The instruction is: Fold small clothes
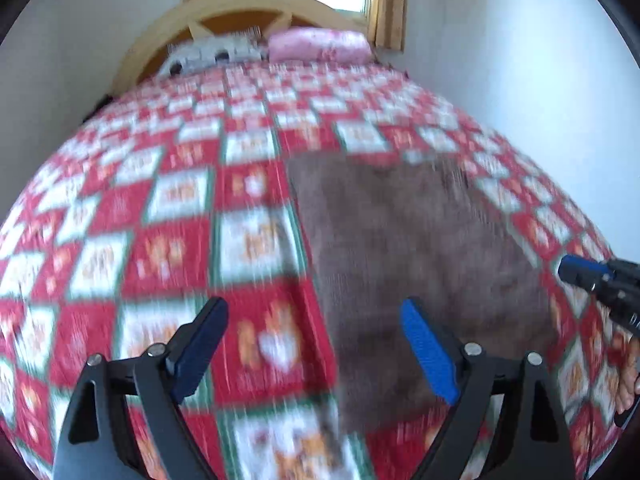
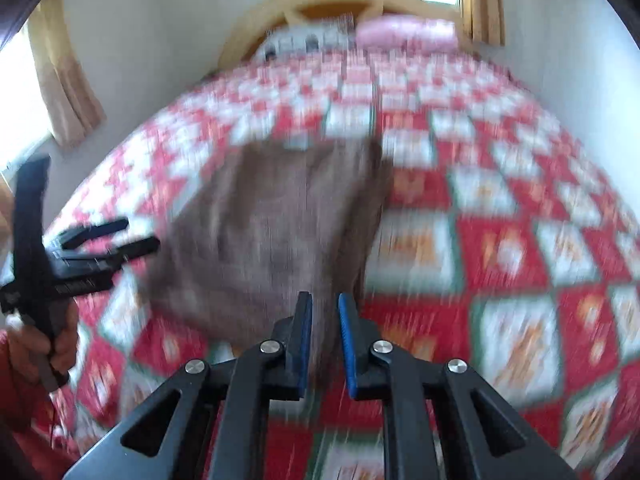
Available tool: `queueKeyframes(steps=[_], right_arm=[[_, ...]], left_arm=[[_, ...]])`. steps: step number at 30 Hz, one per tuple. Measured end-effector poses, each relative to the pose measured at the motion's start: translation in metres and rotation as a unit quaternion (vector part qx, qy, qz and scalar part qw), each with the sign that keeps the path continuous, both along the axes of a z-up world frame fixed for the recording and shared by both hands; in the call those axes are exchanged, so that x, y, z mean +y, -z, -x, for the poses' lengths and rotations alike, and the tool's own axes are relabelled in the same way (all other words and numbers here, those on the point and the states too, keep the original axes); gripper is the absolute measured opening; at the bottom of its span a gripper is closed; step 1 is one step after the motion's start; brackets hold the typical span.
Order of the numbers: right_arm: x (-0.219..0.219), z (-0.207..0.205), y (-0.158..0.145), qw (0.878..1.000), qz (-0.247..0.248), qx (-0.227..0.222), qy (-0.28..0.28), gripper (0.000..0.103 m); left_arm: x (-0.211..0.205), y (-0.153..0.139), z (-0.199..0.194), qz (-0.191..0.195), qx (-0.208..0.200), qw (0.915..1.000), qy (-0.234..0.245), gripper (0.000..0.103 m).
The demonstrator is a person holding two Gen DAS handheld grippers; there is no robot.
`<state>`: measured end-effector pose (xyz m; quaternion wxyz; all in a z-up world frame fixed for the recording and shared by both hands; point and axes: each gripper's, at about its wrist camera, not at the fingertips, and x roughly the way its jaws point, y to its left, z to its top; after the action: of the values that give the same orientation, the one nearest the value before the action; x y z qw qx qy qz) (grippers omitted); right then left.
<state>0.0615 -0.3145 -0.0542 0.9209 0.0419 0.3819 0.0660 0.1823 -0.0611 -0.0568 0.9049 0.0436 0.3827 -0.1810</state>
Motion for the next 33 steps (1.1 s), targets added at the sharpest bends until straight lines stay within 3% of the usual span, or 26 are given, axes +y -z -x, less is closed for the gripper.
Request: queueKeyframes(steps=[2,4,8,10,12,13,16,20,21,23,24,25,29,31,33], right_arm=[[0.001,-0.030,-0.015,1.000,0.014,-0.024,0.006,0.014],[0.006,-0.070,-0.015,1.000,0.010,-0.018,-0.008,0.014],[0.023,-0.136,0.007,0.999,0.026,0.008,-0.033,0.014],[0.023,-0.163,0.027,0.998,0.051,0.023,-0.021,0.014],[0.002,-0.179,0.051,0.998,0.040,0.040,0.015,0.011],[-0.011,-0.180,0.059,0.999,0.018,0.032,0.031,0.010],[-0.037,-0.177,0.066,0.997,-0.057,0.014,0.055,0.010],[-0.030,-0.176,0.058,0.997,-0.039,0.008,0.062,0.010],[-0.032,-0.173,0.054,0.997,-0.044,0.003,0.067,0.014],[-0.042,-0.153,0.042,0.994,-0.060,-0.010,0.094,0.034],[-0.047,-0.144,0.039,0.992,-0.068,-0.013,0.105,0.061],[-0.054,-0.133,0.036,0.991,-0.085,-0.017,0.106,0.076],[-0.077,-0.112,0.038,0.982,-0.162,-0.009,0.099,0.077],[-0.085,-0.117,0.048,0.974,-0.202,0.015,0.104,0.077],[-0.080,-0.125,0.059,0.973,-0.207,0.035,0.095,0.077]], left_arm=[[-0.010,-0.005,-0.029,0.006,-0.007,0.9999,-0.011,0.091],[-0.022,-0.004,-0.056,0.008,-0.002,0.9995,-0.030,0.091],[-0.041,0.019,-0.099,0.013,0.032,0.9972,-0.066,0.091],[-0.048,0.039,-0.112,-0.019,0.054,0.9948,-0.085,0.091],[-0.043,0.059,-0.114,-0.010,0.083,0.9928,-0.086,0.093],[-0.035,0.065,-0.113,0.024,0.089,0.9922,-0.083,0.096],[-0.027,0.067,-0.116,0.042,0.102,0.9897,-0.091,0.102],[-0.027,0.062,-0.115,0.031,0.116,0.9905,-0.067,0.102],[-0.024,0.059,-0.114,0.032,0.121,0.9904,-0.058,0.102],[-0.011,0.048,-0.112,0.048,0.126,0.9896,-0.050,0.102],[-0.002,0.045,-0.111,0.063,0.128,0.9885,-0.050,0.102],[0.007,0.042,-0.110,0.083,0.132,0.9865,-0.051,0.102],[0.025,0.043,-0.113,0.174,0.164,0.9700,-0.045,0.102],[0.016,0.052,-0.115,0.172,0.186,0.9665,-0.039,0.102],[0.000,0.063,-0.114,0.148,0.199,0.9685,-0.028,0.102]])
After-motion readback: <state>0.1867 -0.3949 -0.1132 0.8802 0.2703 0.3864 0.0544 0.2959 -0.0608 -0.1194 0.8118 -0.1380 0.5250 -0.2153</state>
